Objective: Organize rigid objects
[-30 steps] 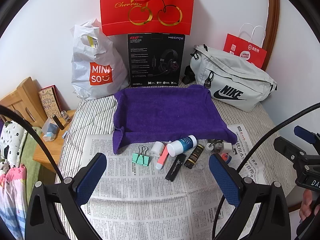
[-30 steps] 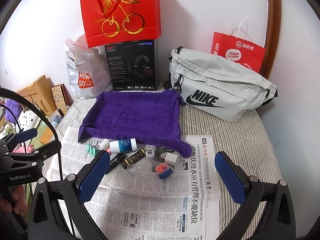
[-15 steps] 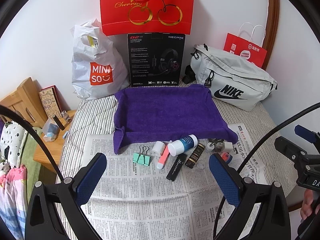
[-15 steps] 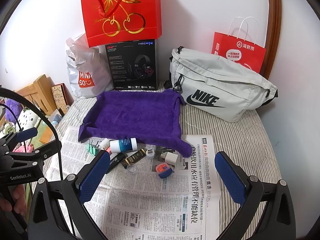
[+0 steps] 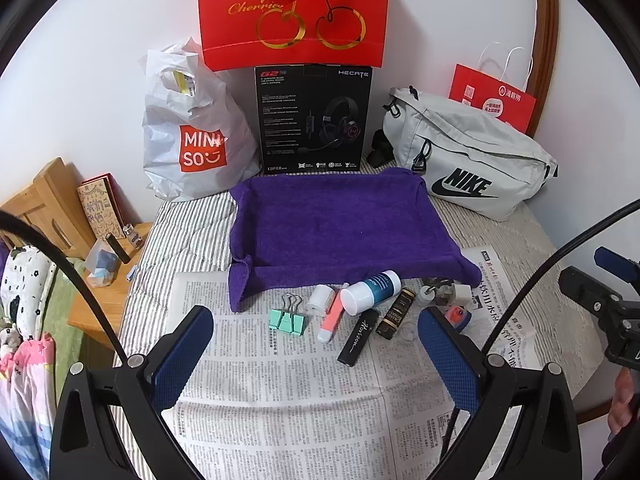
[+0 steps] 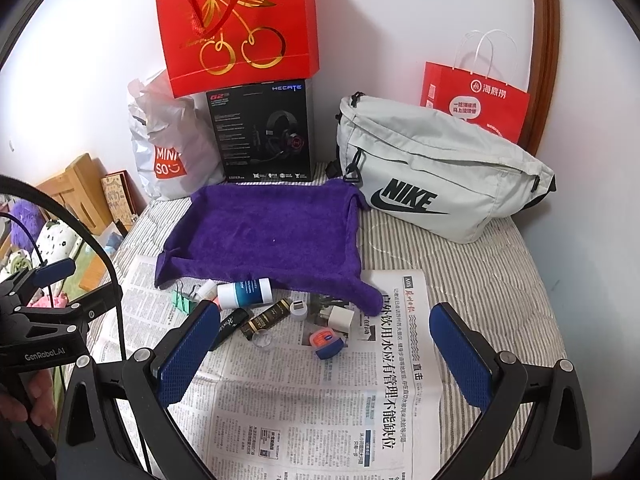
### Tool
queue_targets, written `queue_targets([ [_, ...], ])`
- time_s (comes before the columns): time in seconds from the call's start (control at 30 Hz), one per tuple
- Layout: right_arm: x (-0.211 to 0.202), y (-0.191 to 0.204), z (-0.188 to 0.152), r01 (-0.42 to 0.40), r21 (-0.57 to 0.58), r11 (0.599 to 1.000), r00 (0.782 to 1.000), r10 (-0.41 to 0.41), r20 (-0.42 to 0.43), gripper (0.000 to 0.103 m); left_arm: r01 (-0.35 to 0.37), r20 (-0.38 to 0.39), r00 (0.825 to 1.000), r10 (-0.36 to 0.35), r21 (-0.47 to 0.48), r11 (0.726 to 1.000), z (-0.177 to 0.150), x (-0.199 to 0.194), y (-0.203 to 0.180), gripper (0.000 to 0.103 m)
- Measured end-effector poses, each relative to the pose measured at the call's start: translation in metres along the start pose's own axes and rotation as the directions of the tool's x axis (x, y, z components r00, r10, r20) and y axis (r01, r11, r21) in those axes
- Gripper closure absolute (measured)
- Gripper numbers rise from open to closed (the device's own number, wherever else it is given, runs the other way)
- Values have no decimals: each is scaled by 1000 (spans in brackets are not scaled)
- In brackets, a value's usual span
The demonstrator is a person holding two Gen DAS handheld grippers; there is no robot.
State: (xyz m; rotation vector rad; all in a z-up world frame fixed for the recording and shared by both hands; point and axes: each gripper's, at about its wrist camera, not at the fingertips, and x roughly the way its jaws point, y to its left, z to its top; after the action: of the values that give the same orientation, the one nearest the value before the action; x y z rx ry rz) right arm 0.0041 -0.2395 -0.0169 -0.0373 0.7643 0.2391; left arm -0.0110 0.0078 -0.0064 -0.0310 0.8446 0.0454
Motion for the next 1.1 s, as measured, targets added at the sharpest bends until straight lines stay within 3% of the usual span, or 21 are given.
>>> queue_targets([
  [0.2,13,-4,-1,3,3,1000,1000,-3,-26,0,-12,-25,1000,12,17,1000,-3,30,4,0],
  [0.37,26,-7,-5,11,1,1000,998,-11,-60,0,16,-68,998,-14,37,999,-21,67,13,1],
  [0.57,46,-12,-10,24,10,1000,994,-23,-102,0,0,-136,991,4,26,1000,-40,109,27,3],
  [0.97,93,-18,-26,71,-17,997,977,-73,-202,0,54,-183,982,-47,33,998,-46,170,49,13],
  [1.1,107,-25,-34,90,-29,996,968,-94,-235,0,55,-186,982,-43,60,997,-46,184,49,22],
])
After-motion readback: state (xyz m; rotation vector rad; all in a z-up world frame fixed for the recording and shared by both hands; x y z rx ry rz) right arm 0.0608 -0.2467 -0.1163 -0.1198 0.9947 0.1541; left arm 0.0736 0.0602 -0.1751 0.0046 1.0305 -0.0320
